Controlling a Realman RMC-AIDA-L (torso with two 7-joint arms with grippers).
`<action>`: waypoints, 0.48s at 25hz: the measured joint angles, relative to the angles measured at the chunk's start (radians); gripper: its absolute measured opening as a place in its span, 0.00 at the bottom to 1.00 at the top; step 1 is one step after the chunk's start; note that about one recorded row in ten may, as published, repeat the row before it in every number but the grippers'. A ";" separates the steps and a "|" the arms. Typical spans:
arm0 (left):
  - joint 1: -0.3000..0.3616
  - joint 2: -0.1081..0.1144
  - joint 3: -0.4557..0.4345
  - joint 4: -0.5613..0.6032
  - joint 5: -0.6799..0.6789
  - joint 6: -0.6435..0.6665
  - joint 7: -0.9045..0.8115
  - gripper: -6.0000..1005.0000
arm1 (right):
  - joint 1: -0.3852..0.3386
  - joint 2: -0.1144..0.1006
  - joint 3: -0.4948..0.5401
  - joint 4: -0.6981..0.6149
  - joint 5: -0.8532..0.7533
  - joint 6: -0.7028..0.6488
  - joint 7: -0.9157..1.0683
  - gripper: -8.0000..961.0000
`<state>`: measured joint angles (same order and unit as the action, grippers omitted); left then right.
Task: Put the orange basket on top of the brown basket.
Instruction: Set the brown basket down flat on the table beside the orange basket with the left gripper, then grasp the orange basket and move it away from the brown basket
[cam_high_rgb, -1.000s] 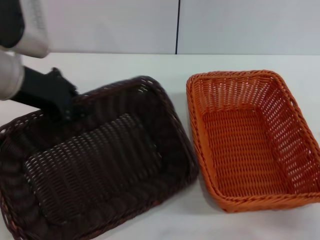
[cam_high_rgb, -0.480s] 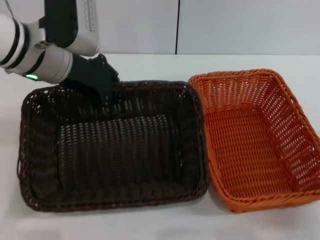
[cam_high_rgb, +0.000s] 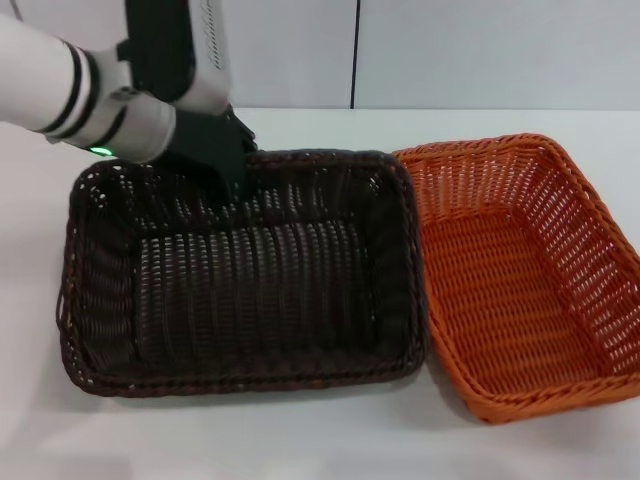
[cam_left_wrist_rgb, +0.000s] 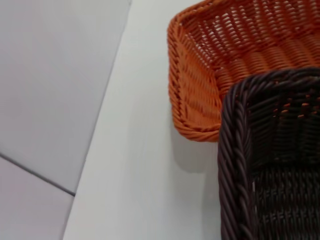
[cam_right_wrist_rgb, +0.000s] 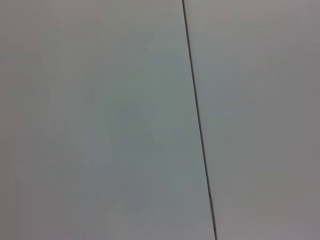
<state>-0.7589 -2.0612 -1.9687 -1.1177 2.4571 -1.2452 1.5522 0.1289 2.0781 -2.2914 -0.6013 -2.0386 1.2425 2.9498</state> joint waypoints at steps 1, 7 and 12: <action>0.001 -0.001 0.014 0.002 0.000 0.010 -0.002 0.32 | 0.001 0.000 0.000 0.000 0.000 0.000 0.000 0.85; 0.011 -0.003 0.067 -0.002 -0.009 0.054 -0.005 0.41 | 0.003 -0.001 0.001 0.002 0.000 0.000 -0.001 0.85; 0.029 -0.003 0.128 -0.050 -0.028 0.114 -0.006 0.52 | -0.004 -0.001 0.002 0.005 0.000 0.002 -0.001 0.85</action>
<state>-0.7300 -2.0647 -1.8410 -1.1676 2.4296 -1.1311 1.5458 0.1246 2.0769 -2.2896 -0.5964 -2.0386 1.2441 2.9489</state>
